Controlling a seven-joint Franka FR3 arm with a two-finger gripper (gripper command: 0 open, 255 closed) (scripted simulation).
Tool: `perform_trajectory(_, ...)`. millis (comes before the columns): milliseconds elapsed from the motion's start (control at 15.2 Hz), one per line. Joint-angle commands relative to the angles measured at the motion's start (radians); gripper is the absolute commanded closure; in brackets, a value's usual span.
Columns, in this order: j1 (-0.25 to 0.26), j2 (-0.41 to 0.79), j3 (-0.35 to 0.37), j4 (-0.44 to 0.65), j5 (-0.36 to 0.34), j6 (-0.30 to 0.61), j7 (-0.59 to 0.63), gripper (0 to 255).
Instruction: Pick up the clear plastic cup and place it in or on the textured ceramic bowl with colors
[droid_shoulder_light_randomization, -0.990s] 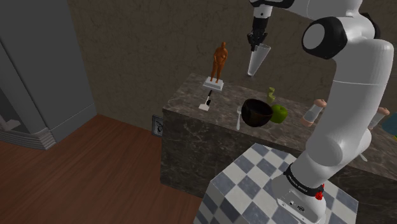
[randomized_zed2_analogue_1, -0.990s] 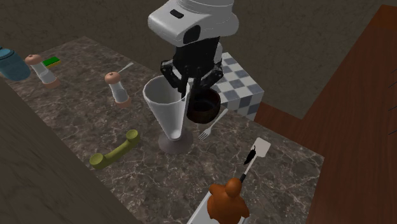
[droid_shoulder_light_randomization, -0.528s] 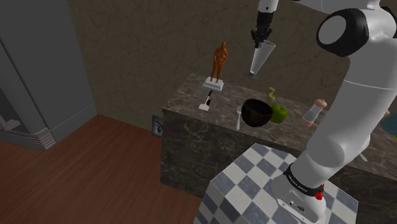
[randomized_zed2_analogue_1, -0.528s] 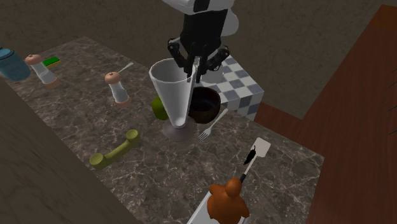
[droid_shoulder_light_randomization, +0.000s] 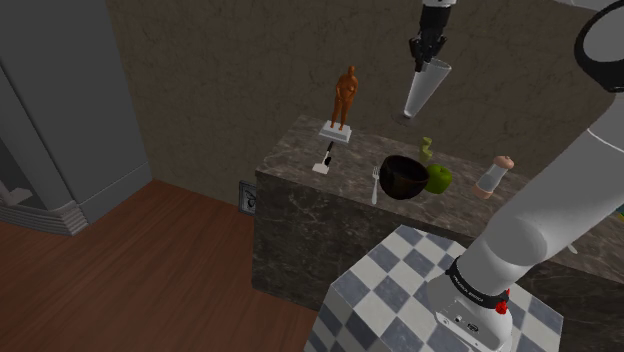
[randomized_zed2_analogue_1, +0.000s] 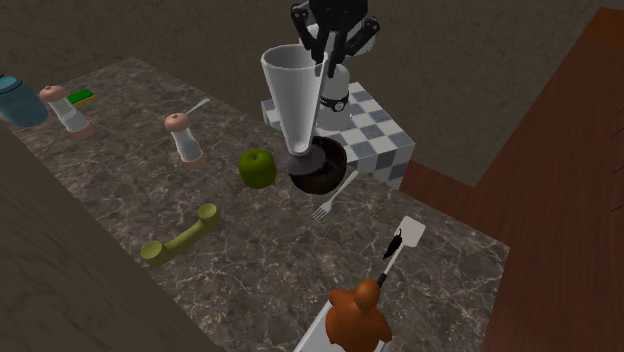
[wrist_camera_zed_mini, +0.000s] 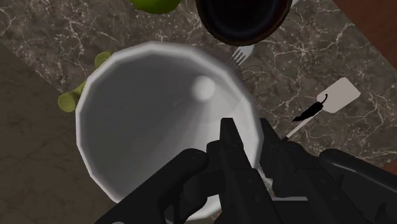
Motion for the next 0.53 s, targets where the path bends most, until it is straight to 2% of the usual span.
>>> perform_trajectory(0,0.010,-0.072,0.014,-0.060,-0.015,-0.014,0.022,255)
perform_trajectory(462,0.036,-0.292,0.082,-0.195,-0.035,-0.114,0.102,255)
